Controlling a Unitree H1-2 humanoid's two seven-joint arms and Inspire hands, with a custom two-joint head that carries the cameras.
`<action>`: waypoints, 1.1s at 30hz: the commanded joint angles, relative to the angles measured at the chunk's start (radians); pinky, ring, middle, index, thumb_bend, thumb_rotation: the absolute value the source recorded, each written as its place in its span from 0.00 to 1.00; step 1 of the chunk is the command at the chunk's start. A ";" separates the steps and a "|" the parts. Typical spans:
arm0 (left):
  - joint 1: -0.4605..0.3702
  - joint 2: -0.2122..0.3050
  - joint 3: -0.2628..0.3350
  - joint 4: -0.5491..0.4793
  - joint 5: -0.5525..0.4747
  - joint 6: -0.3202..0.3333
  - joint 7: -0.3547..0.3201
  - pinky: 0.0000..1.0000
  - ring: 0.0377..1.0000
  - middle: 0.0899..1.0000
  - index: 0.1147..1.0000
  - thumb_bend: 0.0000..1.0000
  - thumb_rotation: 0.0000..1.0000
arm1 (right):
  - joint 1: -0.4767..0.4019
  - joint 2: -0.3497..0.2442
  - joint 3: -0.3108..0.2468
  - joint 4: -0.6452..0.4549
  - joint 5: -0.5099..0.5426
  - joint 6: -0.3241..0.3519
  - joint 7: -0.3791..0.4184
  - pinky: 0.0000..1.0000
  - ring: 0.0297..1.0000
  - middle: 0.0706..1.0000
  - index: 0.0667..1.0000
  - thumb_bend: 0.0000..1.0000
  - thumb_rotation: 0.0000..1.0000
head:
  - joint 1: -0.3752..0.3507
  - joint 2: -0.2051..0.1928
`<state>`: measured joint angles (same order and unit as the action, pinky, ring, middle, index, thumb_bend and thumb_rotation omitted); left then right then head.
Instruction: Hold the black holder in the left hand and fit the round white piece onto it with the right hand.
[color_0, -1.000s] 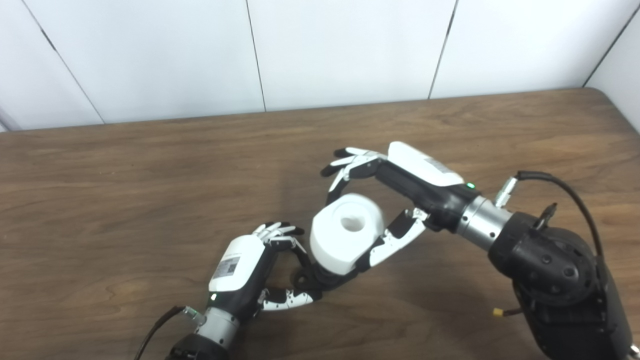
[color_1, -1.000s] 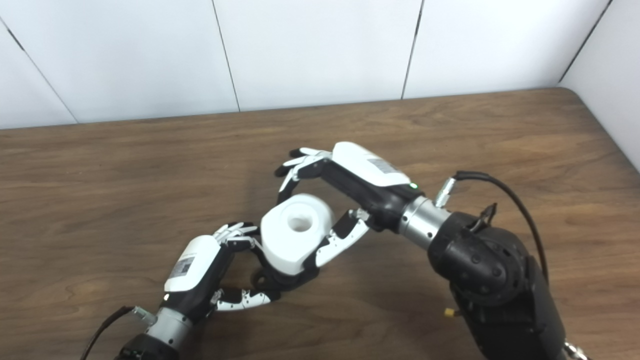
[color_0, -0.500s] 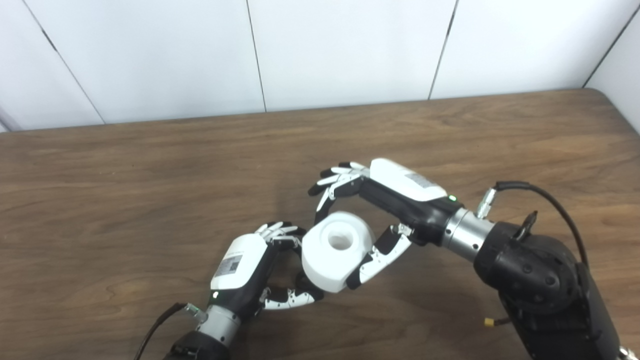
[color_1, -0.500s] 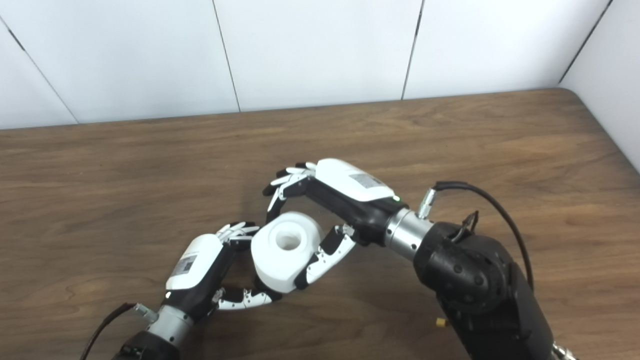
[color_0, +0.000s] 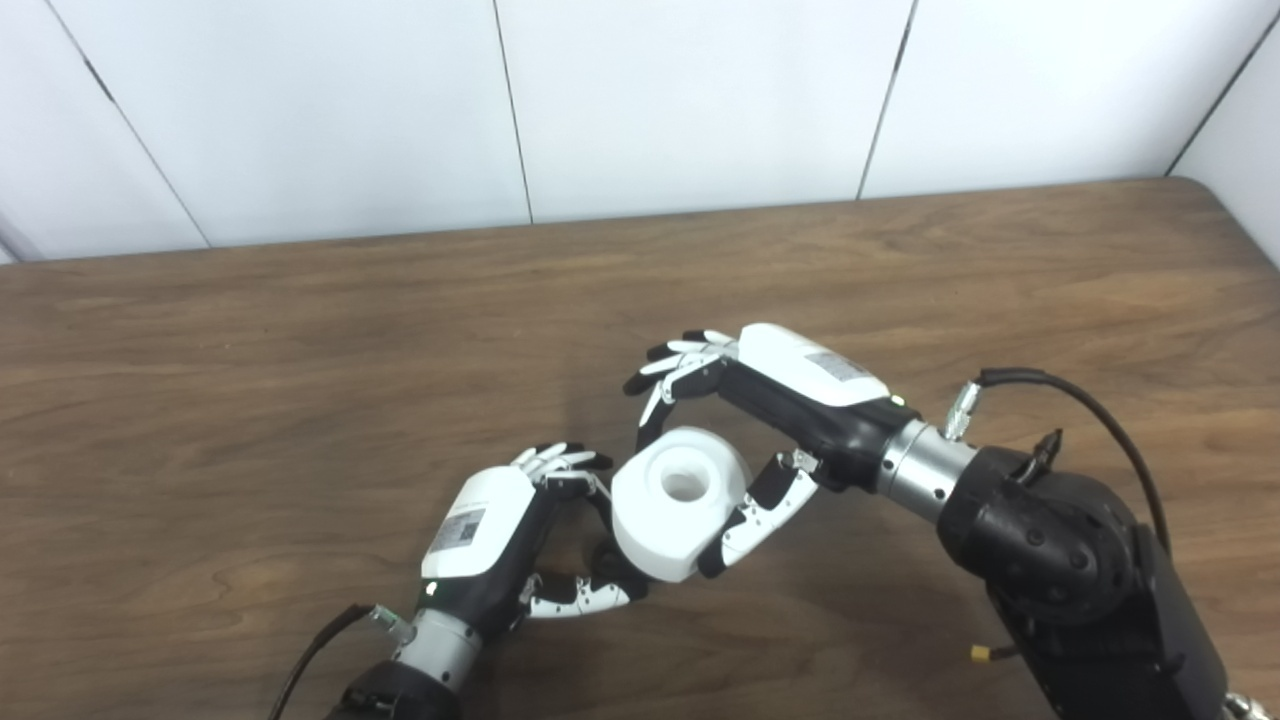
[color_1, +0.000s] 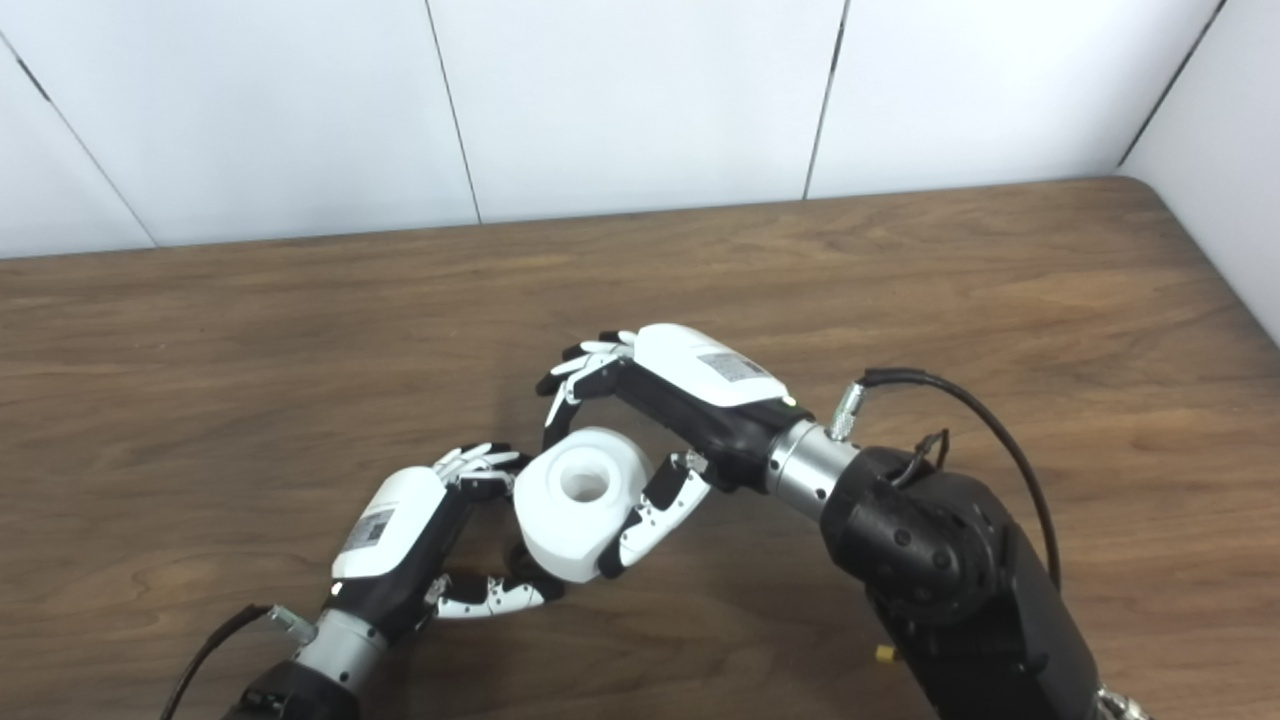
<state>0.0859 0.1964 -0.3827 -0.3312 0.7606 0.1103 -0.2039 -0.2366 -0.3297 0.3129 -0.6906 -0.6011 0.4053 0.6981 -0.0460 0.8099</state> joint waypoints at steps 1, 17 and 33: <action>0.027 0.008 -0.020 0.012 -0.004 0.039 -0.063 0.91 0.90 0.81 0.42 0.52 0.05 | -0.018 0.002 -0.007 -0.015 -0.003 -0.042 -0.039 0.98 0.92 0.81 0.45 0.52 0.13 | -0.001 0.000; 0.022 0.010 -0.027 0.005 -0.002 0.057 -0.071 0.91 0.90 0.81 0.42 0.52 0.05 | -0.011 0.031 0.010 0.000 -0.019 -0.054 -0.057 0.99 0.92 0.81 0.44 0.52 0.13 | -0.002 0.004; 0.022 0.007 -0.029 0.000 -0.001 0.061 -0.068 0.92 0.90 0.81 0.42 0.52 0.05 | -0.008 0.030 0.020 0.007 -0.038 -0.077 -0.057 0.99 0.93 0.80 0.44 0.52 0.13 | 0.001 0.010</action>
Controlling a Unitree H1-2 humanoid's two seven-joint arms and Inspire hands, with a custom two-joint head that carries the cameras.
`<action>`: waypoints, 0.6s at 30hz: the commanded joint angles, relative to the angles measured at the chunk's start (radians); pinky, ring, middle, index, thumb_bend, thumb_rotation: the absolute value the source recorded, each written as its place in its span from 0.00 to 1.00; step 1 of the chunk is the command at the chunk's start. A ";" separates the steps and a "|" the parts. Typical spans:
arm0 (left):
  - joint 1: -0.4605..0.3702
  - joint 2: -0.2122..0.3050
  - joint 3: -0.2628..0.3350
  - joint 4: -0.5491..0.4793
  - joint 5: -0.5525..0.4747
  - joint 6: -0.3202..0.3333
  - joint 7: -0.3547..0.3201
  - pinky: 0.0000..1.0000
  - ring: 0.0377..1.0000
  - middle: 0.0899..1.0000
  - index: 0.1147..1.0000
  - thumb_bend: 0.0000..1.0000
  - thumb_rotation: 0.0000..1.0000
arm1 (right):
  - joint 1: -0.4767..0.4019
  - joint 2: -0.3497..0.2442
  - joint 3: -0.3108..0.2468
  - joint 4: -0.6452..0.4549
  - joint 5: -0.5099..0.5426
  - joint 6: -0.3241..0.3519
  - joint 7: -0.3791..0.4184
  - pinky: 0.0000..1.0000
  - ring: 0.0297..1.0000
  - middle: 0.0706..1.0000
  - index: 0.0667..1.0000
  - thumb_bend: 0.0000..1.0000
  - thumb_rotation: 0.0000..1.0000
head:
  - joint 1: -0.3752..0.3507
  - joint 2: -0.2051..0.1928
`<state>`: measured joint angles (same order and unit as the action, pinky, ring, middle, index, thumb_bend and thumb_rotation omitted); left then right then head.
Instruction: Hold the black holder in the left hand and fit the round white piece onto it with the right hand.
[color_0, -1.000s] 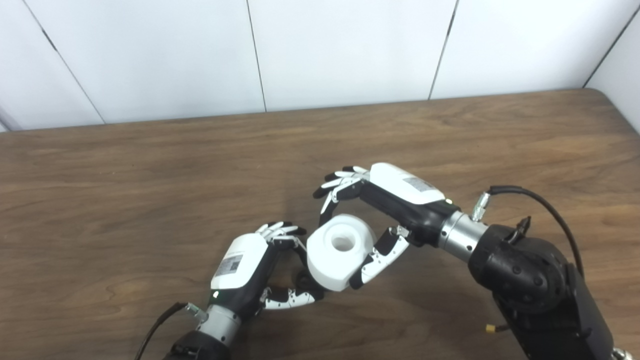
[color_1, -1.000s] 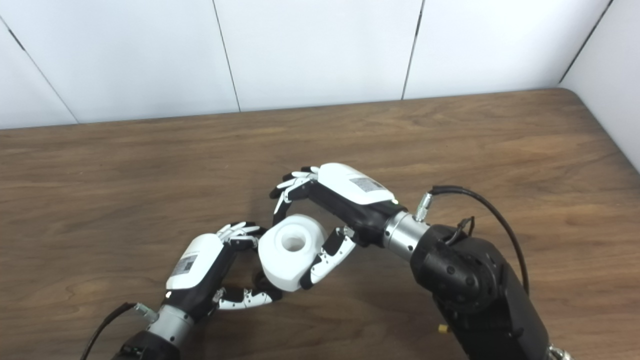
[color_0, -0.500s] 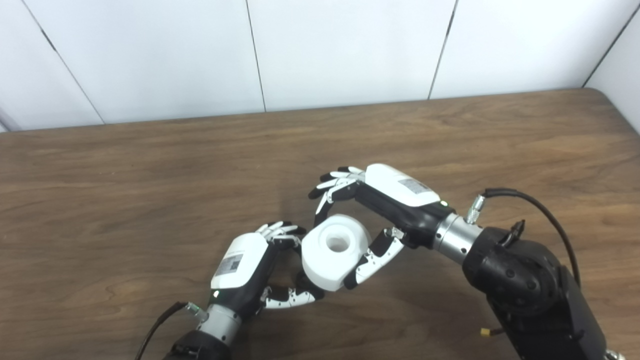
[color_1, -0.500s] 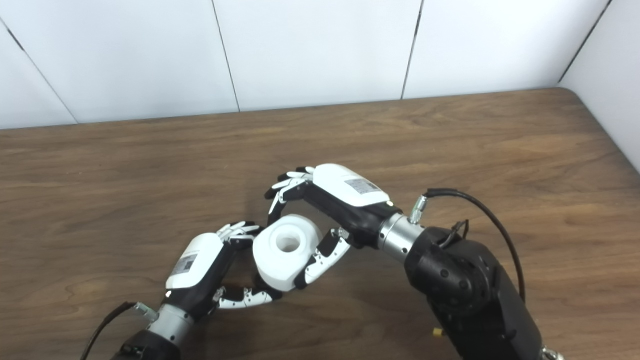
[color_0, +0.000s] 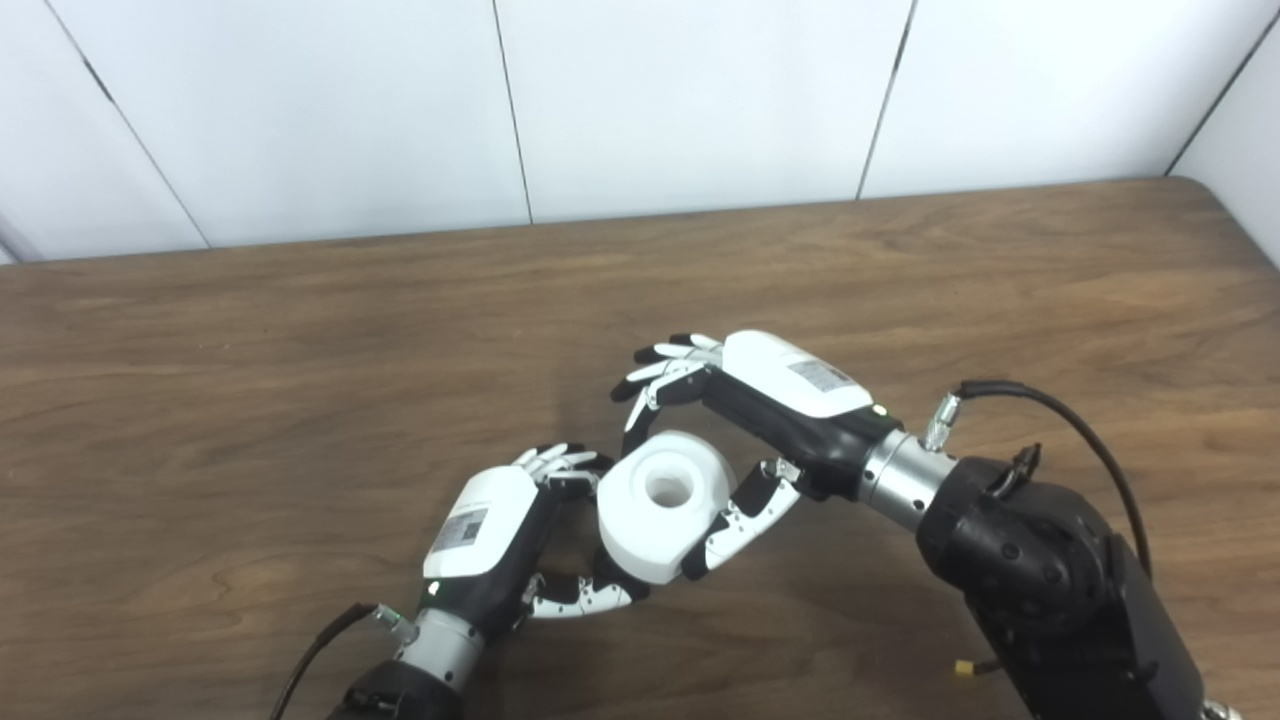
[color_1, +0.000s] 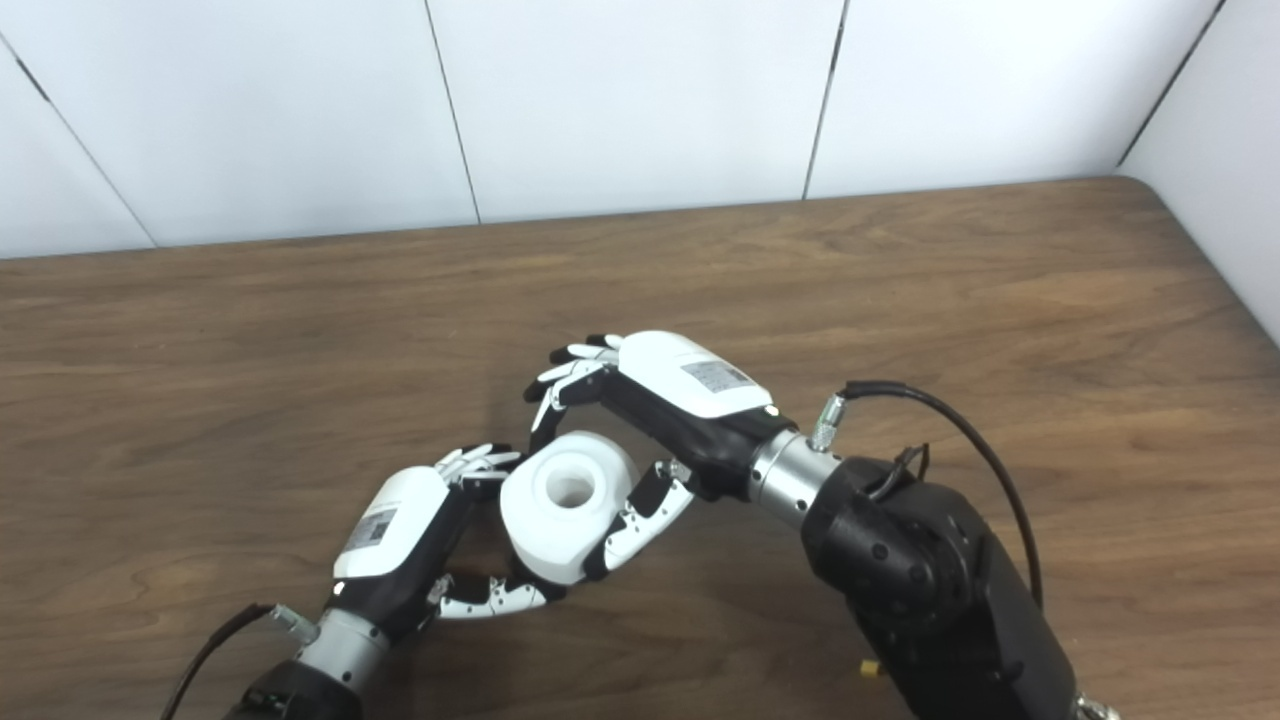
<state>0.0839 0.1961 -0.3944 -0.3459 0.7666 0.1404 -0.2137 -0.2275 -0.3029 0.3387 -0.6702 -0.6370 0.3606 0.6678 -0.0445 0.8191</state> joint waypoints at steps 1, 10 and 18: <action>0.024 0.007 -0.017 0.015 -0.008 0.028 -0.056 0.92 0.90 0.81 0.42 0.52 0.04 | -0.017 0.001 -0.004 -0.014 -0.005 -0.034 -0.025 0.99 0.93 0.80 0.44 0.52 0.13 | -0.001 0.001; 0.023 0.005 -0.016 0.012 -0.009 0.032 -0.058 0.93 0.91 0.81 0.42 0.52 0.04 | -0.018 -0.015 -0.008 -0.010 -0.008 -0.057 -0.022 0.99 0.93 0.80 0.44 0.52 0.13 | -0.005 0.004; 0.021 0.004 -0.015 0.013 -0.010 0.030 -0.055 0.92 0.91 0.81 0.42 0.52 0.04 | -0.012 -0.023 -0.015 -0.014 -0.002 -0.048 -0.021 0.99 0.92 0.80 0.44 0.52 0.13 | -0.009 0.008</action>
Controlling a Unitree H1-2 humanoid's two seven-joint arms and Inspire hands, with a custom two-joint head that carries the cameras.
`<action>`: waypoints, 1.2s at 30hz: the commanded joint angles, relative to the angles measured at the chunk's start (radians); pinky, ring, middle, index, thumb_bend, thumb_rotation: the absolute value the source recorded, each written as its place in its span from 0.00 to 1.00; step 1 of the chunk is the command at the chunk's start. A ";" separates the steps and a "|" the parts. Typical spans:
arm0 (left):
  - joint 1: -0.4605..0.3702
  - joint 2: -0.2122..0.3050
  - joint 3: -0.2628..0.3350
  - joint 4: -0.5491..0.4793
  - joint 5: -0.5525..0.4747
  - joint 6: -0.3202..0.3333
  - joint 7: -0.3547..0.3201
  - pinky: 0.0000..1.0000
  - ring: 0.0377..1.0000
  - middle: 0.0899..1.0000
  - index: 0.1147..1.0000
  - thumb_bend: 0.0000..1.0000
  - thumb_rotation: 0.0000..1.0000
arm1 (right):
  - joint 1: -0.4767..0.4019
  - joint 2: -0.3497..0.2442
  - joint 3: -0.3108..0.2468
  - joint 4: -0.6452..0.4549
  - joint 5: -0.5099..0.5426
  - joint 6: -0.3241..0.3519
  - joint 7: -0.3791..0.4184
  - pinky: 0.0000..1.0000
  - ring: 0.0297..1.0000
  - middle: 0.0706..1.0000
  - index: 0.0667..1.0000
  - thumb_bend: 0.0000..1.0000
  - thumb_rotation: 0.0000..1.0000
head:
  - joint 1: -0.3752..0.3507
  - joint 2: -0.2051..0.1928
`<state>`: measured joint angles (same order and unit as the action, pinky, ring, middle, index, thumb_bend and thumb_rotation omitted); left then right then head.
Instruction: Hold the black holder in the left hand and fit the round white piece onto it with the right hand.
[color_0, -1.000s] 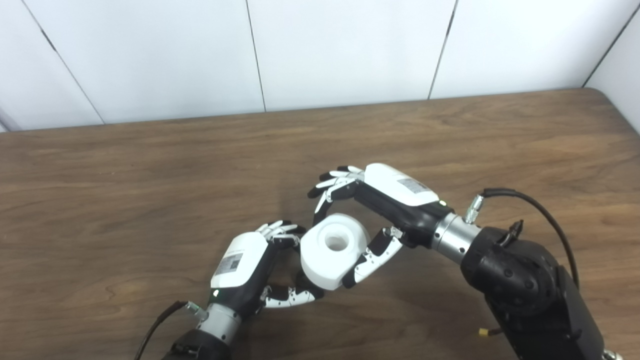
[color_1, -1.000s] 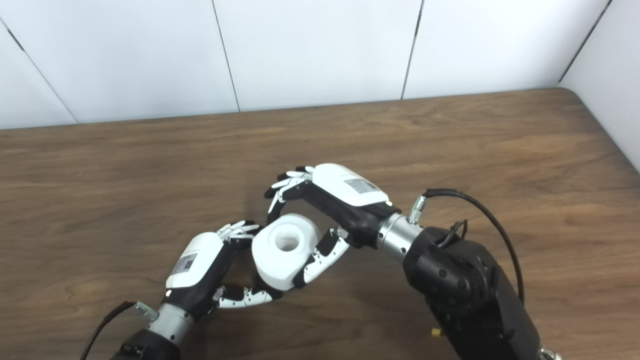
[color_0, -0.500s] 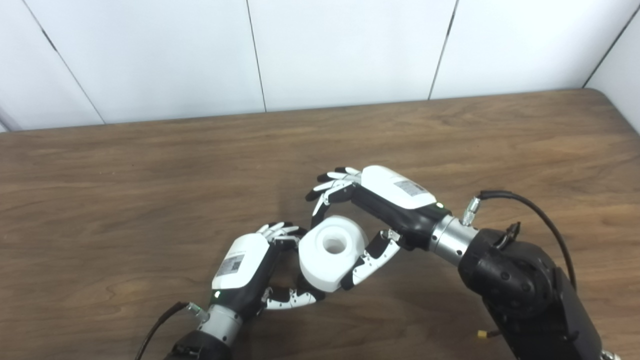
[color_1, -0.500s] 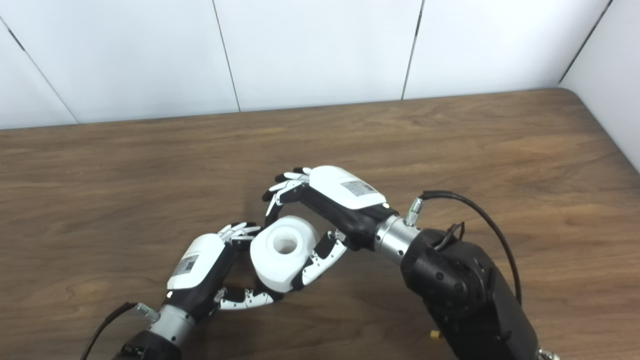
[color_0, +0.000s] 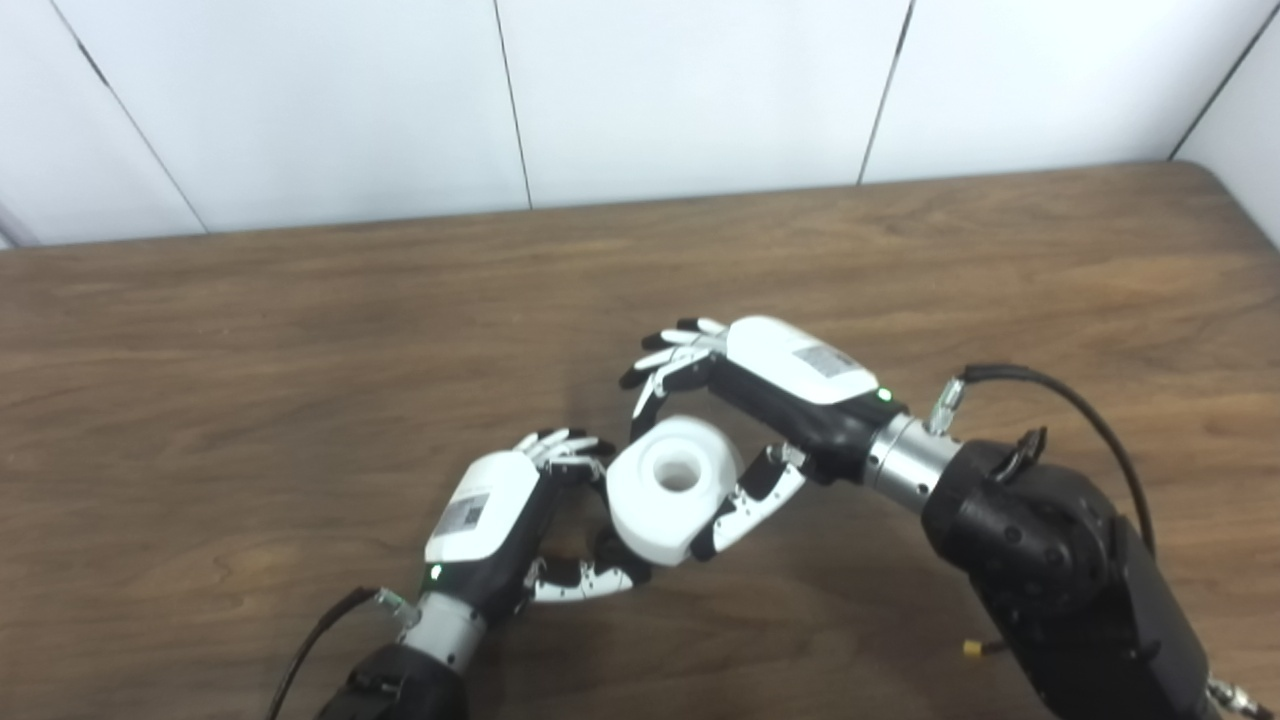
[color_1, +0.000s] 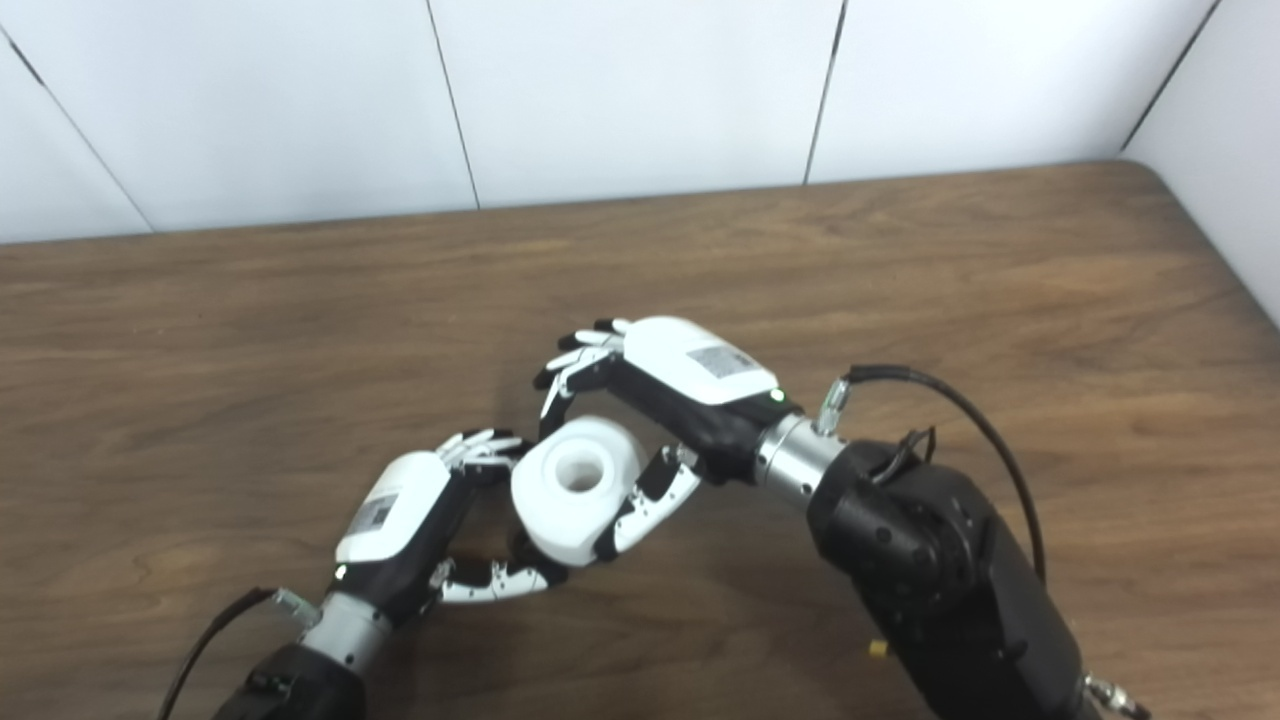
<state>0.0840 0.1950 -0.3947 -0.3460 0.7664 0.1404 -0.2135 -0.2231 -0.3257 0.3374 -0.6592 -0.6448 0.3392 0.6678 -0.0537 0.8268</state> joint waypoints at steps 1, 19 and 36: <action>0.021 0.005 -0.014 0.013 -0.009 0.030 -0.055 0.92 0.91 0.81 0.42 0.52 0.04 | -0.015 -0.001 -0.013 -0.024 0.005 -0.026 -0.021 0.99 0.92 0.80 0.44 0.52 0.13 | -0.001 0.000; 0.017 0.005 -0.014 0.017 -0.012 0.032 -0.056 0.90 0.90 0.81 0.42 0.52 0.05 | 0.003 0.013 -0.007 0.001 0.006 -0.053 -0.042 0.98 0.92 0.80 0.44 0.52 0.13 | -0.001 0.003; 0.010 -0.002 -0.017 0.026 -0.010 0.028 -0.050 0.92 0.91 0.81 0.42 0.52 0.04 | 0.016 0.025 0.001 0.036 0.005 -0.095 -0.071 0.97 0.91 0.80 0.44 0.52 0.13 | 0.001 0.002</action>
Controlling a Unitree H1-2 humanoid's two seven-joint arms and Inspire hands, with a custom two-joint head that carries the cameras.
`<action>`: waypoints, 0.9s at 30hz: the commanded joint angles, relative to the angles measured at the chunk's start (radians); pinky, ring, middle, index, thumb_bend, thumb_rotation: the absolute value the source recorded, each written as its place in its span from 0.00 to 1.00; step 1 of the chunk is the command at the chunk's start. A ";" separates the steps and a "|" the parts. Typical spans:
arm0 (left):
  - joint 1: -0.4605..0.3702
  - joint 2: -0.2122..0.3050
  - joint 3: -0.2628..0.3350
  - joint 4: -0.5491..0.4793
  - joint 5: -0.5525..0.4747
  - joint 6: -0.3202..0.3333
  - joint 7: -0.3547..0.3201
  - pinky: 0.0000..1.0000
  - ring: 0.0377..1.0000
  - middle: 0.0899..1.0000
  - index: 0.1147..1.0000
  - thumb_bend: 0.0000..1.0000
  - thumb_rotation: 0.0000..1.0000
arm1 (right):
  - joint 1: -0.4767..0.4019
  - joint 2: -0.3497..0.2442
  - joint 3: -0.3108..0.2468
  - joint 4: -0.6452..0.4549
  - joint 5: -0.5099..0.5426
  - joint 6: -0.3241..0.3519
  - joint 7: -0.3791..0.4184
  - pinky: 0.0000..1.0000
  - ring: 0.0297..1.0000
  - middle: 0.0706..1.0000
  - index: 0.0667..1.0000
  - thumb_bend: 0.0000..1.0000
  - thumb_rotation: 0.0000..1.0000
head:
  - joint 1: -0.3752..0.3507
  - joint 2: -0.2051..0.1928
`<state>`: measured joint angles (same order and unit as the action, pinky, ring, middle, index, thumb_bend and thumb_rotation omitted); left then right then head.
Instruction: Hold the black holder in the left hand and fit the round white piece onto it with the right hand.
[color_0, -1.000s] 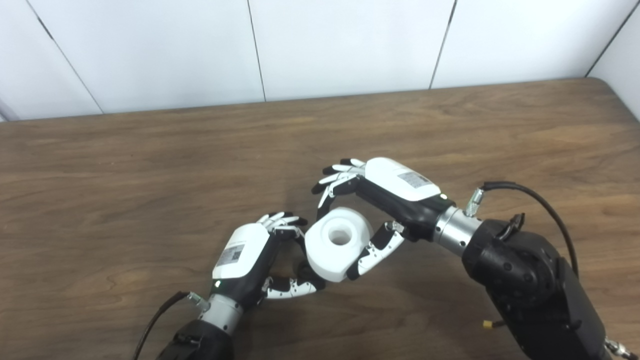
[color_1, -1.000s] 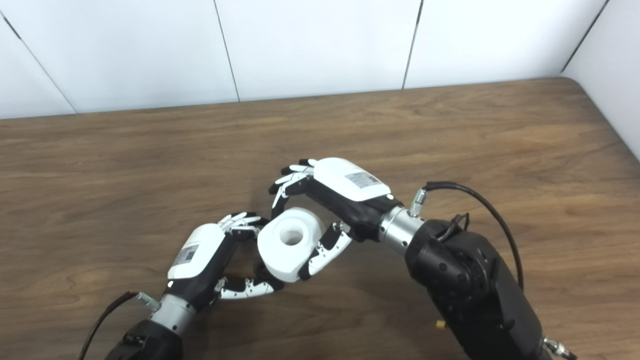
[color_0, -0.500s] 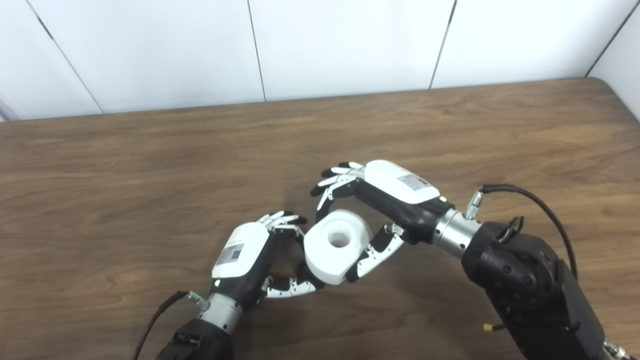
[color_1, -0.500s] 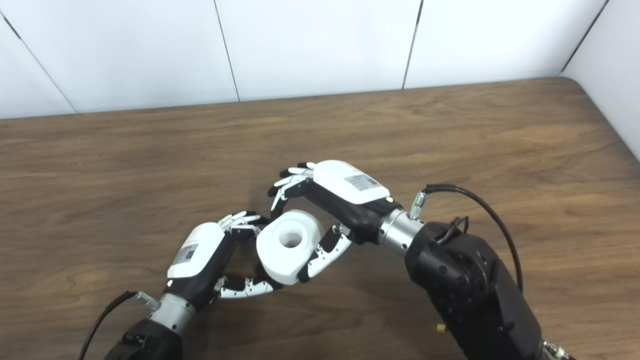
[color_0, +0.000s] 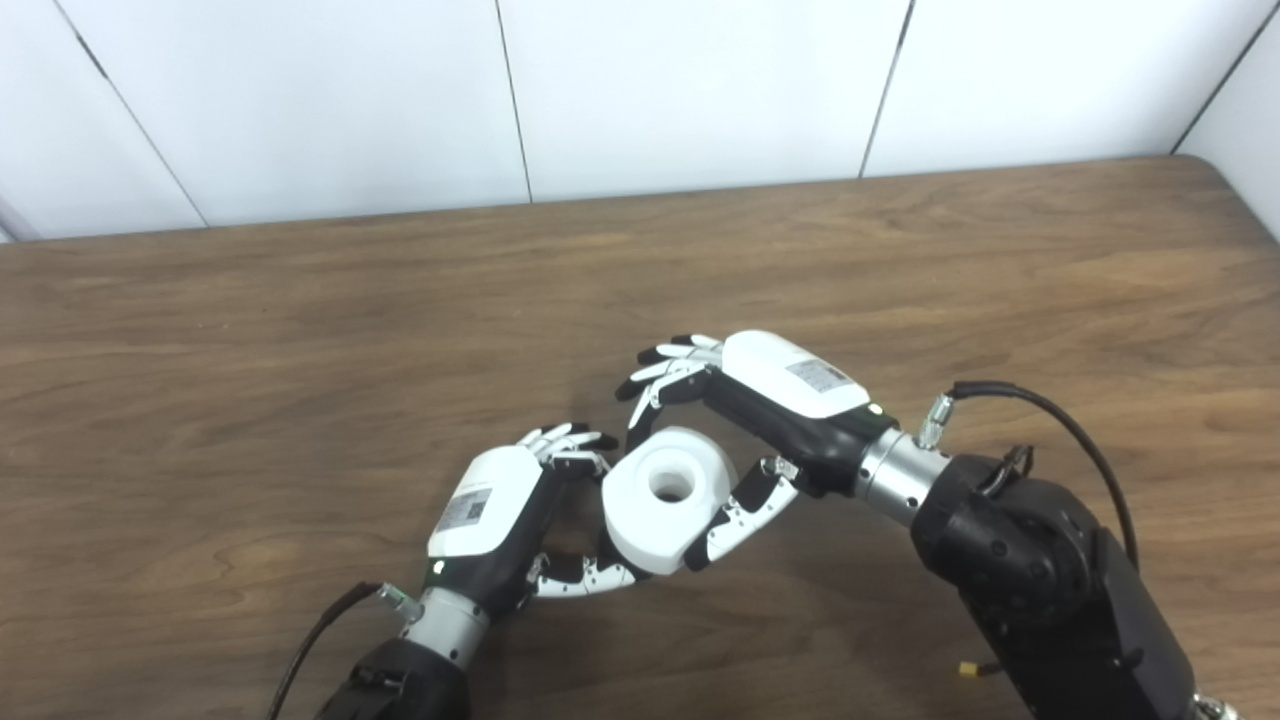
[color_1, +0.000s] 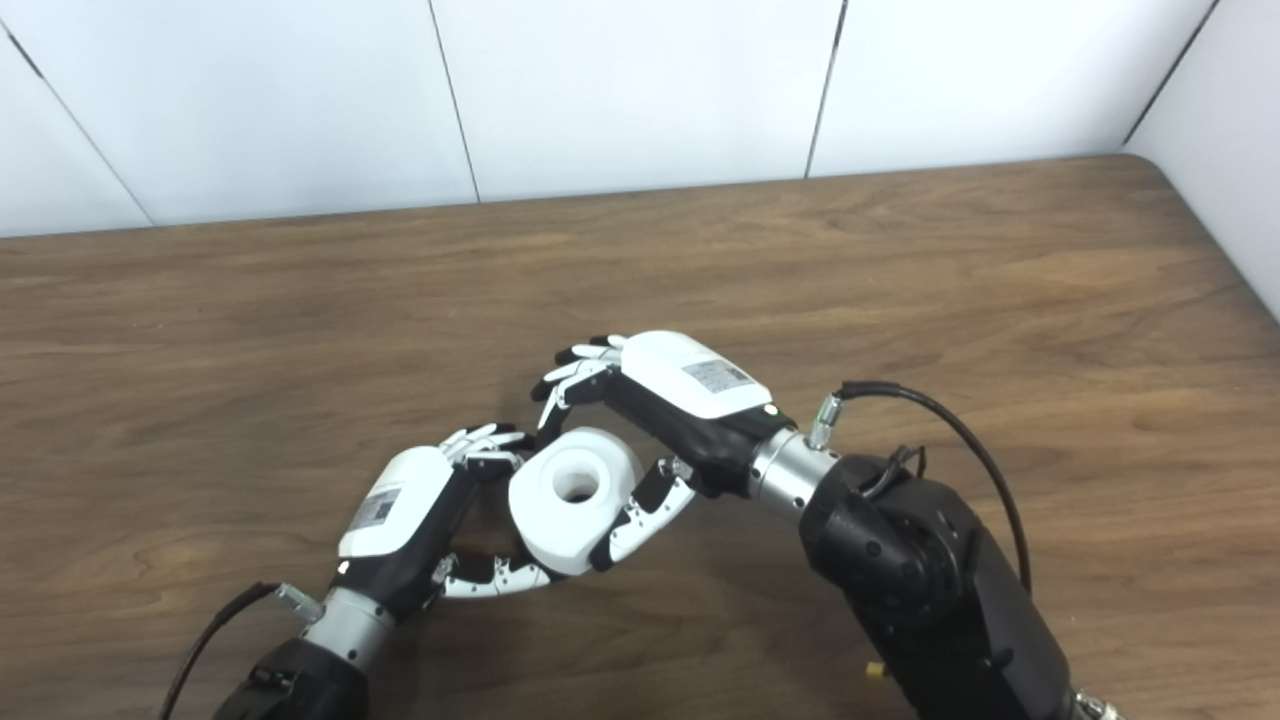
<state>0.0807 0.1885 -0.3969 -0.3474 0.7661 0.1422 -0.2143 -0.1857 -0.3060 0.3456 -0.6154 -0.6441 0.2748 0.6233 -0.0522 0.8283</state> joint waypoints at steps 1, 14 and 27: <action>0.014 0.005 -0.015 0.029 -0.010 0.023 -0.047 0.92 0.91 0.81 0.42 0.52 0.04 | -0.023 0.006 -0.008 -0.007 0.006 -0.031 -0.027 0.97 0.91 0.80 0.44 0.52 0.13 | 0.000 0.001; 0.011 0.005 -0.012 0.027 -0.011 0.032 -0.057 0.92 0.91 0.81 0.42 0.52 0.05 | -0.023 -0.010 -0.012 0.002 -0.015 -0.042 -0.027 0.97 0.91 0.80 0.45 0.53 0.14 | -0.008 0.000; 0.011 0.002 -0.013 0.034 -0.011 0.023 -0.050 0.92 0.91 0.81 0.42 0.52 0.05 | -0.038 -0.025 -0.013 -0.018 -0.021 -0.002 0.034 1.00 0.98 0.89 0.71 1.00 0.33 | -0.003 -0.001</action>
<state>0.0790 0.1869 -0.3970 -0.3446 0.7658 0.1417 -0.2192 -0.1907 -0.3292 0.3430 -0.6014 -0.6691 0.2725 0.6607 -0.0552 0.8268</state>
